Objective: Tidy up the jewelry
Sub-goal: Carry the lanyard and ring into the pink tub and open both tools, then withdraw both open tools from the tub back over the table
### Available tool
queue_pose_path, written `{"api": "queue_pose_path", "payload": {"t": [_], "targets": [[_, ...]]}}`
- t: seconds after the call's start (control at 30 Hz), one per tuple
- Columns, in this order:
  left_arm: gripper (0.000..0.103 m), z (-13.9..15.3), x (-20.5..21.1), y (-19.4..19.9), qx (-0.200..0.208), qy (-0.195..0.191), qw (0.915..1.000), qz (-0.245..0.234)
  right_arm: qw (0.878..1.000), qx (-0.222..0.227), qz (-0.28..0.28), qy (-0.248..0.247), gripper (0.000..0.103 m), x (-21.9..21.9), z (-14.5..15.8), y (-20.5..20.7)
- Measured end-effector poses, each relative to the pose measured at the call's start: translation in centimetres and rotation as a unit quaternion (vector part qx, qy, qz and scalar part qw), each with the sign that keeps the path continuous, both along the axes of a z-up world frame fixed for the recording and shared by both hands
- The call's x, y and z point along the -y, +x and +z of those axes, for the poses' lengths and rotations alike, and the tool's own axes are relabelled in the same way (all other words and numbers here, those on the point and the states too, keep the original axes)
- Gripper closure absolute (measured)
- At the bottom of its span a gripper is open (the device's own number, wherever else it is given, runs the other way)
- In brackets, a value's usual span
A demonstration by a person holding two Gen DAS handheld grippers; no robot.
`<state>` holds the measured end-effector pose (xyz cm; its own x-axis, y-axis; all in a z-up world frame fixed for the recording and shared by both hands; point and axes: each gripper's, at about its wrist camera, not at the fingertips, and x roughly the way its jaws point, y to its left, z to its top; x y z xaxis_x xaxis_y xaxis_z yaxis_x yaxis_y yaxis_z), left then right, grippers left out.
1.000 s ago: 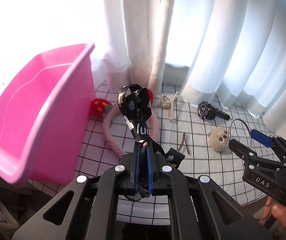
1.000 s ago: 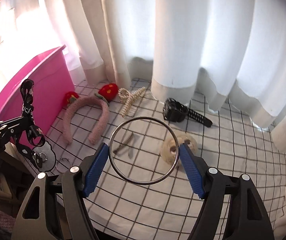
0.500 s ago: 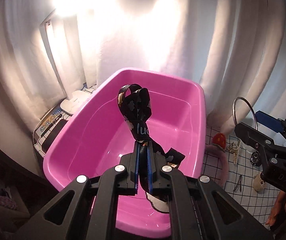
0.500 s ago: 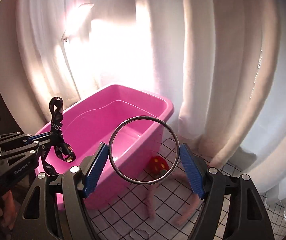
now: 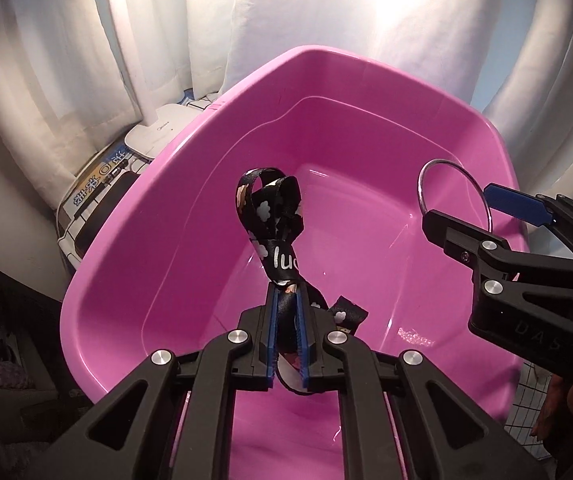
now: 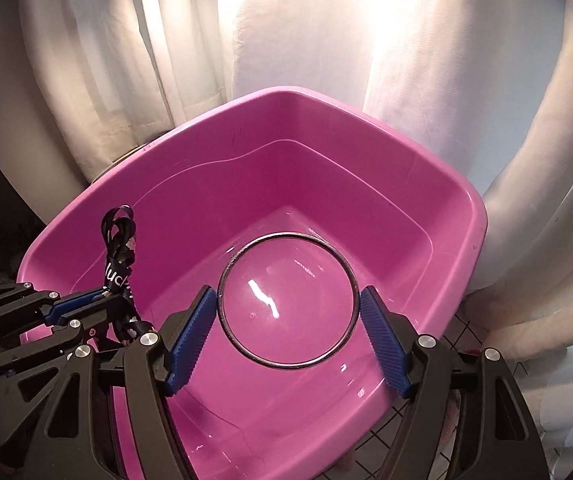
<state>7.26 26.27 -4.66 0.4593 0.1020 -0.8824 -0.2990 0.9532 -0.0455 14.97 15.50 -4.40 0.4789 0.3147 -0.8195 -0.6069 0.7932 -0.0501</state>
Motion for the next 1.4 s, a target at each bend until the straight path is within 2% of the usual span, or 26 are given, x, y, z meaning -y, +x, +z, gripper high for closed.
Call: {"api": "queue_pose_path", "payload": {"t": [0.07, 0.1, 0.13, 0.17, 0.2, 0.23, 0.6, 0.77, 0.87, 1.03, 1.23, 1.4], "targets": [[0.09, -0.4, -0.4, 0.2, -0.008, -0.003, 1.0, 0.004, 1.0, -0.005, -0.004, -0.005, 0.032, -0.2, -0.3, 0.4], [0.083, -0.5, -0.5, 0.1, -0.011, -0.003, 0.9999, 0.006, 1.0, -0.011, -0.005, -0.003, 0.031, -0.2, -0.4, 0.6], [0.064, -0.3, -0.6, 0.0, -0.01, -0.002, 0.9999, 0.007, 1.0, -0.017, -0.008, -0.001, 0.031, -0.4, -0.5, 1.0], [0.052, -0.2, -0.7, -0.1, -0.009, 0.001, 0.9999, 0.009, 1.0, -0.019, -0.011, -0.001, 0.031, -0.5, -0.6, 1.3], [0.03, 0.0, -0.8, -0.2, -0.004, 0.003, 0.9999, 0.011, 1.0, -0.017, -0.015, -0.004, 0.031, -0.3, -0.5, 1.3], [0.025, 0.2, -0.8, -0.4, 0.003, 0.006, 0.9999, 0.011, 1.0, -0.014, -0.019, -0.006, 0.031, -0.2, -0.5, 1.4], [0.02, 1.2, -0.6, -1.2, 0.01, 0.006, 0.9996, 0.026, 0.999, 0.021, -0.025, 0.024, 0.031, 1.7, 2.3, -0.7], [0.02, 2.5, 1.1, -2.4, 0.028, 0.008, 0.9994, 0.019, 0.997, 0.029, -0.04, 0.055, 0.031, 4.7, 3.9, -2.7], [0.018, 3.6, 2.9, -3.4, 0.051, -0.005, 0.9987, 0.01, 0.995, 0.034, -0.055, 0.077, 0.031, 7.1, 4.3, -4.6], [0.014, 5.0, 7.5, -4.7, 0.086, -0.015, 0.9957, -0.032, 0.991, 0.037, -0.088, 0.094, 0.031, 12.3, 4.1, -8.0], [0.008, 5.8, 13.6, -6.2, 0.117, -0.024, 0.9886, -0.092, 0.982, 0.039, -0.162, 0.092, 0.031, 21.3, 2.8, -11.4], [0.006, 5.1, 17.7, -7.4, 0.117, -0.044, 0.983, -0.135, 0.97, 0.036, -0.228, 0.079, 0.031, 27.9, 0.9, -14.5]]}}
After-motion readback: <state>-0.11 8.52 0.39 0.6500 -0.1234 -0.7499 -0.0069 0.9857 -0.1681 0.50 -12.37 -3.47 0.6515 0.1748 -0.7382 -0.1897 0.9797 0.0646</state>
